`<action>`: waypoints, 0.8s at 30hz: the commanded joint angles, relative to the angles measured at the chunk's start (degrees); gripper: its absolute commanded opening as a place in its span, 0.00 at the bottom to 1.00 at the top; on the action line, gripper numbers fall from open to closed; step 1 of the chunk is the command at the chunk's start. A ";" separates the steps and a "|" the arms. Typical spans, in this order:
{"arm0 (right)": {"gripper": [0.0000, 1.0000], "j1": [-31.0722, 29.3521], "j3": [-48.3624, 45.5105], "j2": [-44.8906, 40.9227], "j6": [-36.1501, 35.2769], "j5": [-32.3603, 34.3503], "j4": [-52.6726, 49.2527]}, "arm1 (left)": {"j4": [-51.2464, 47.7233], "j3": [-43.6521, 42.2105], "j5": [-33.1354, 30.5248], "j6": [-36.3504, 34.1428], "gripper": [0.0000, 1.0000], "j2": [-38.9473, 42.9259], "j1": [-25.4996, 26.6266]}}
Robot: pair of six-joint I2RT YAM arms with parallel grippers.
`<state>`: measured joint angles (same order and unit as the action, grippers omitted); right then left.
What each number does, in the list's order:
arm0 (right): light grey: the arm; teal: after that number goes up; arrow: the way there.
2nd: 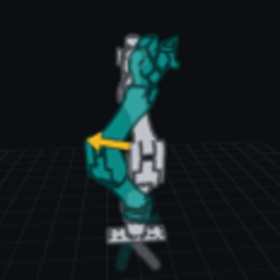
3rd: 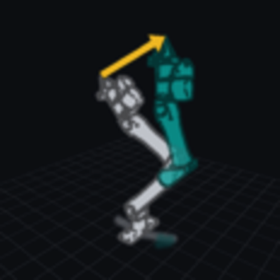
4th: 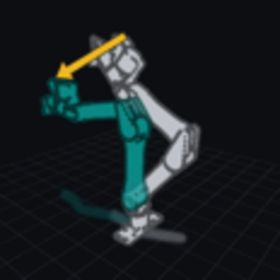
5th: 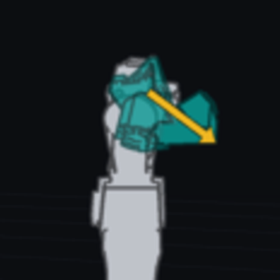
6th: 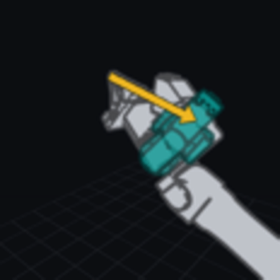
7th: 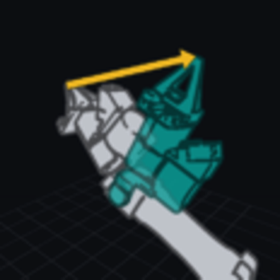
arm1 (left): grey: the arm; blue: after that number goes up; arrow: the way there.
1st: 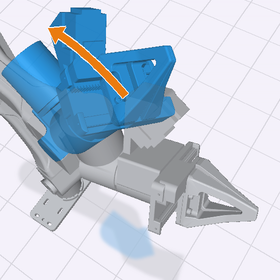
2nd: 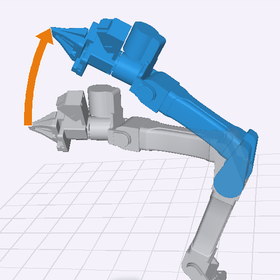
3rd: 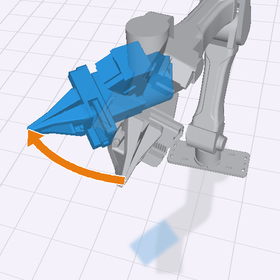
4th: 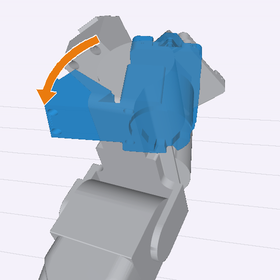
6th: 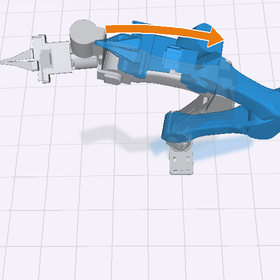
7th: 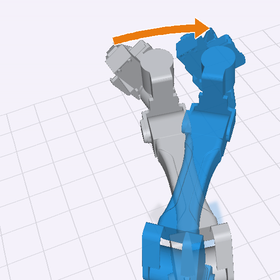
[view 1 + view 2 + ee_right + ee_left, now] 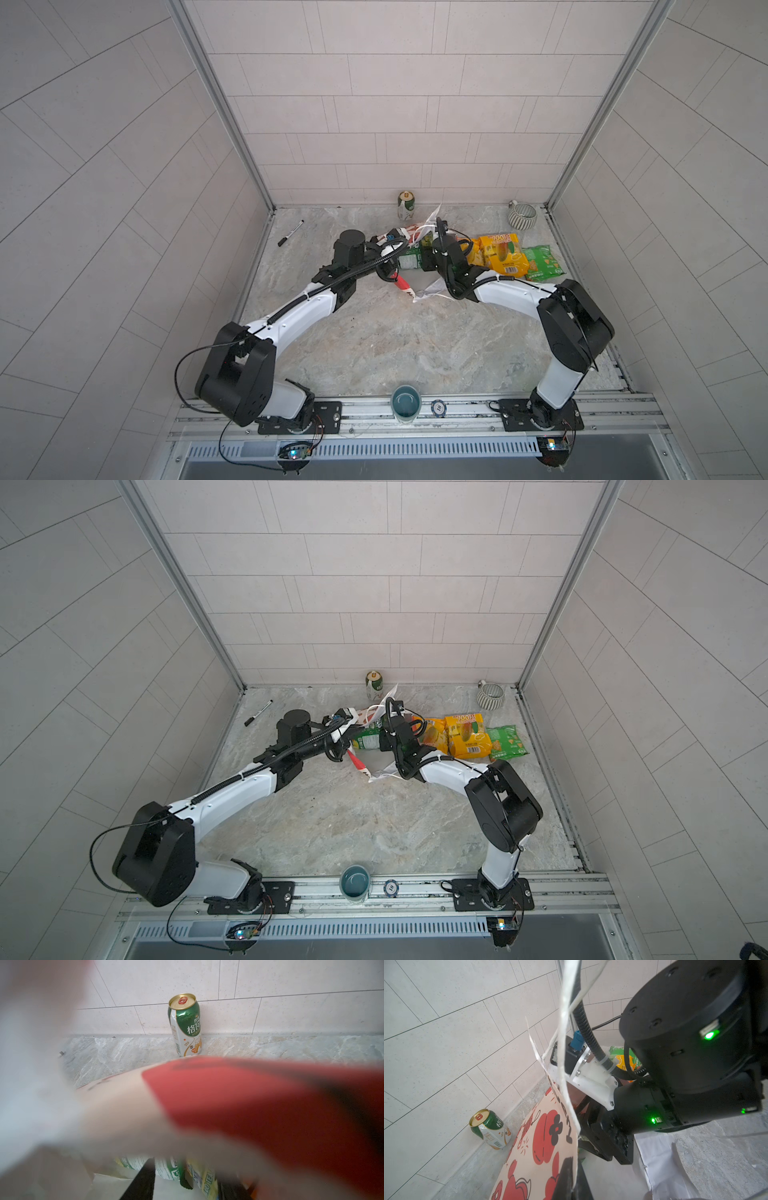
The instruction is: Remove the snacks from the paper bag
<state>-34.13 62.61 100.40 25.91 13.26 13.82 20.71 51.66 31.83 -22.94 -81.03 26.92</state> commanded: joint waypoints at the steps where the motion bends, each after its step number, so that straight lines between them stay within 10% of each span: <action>1: 0.52 0.34 1.99 2.26 2.72 4.64 -3.86 | 1.80 -0.43 2.63 -0.45 0.00 0.01 0.33; 10: 0.52 0.30 5.69 8.68 4.31 6.82 -2.32 | 2.05 -0.68 3.06 -0.55 0.00 0.10 0.33; 24: 0.10 1.33 2.69 11.92 -2.63 0.99 12.98 | 2.67 -0.93 3.38 -0.20 0.00 0.11 0.37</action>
<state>-33.87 66.96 111.00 25.30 17.08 24.53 20.75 51.07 31.11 -22.92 -81.47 26.76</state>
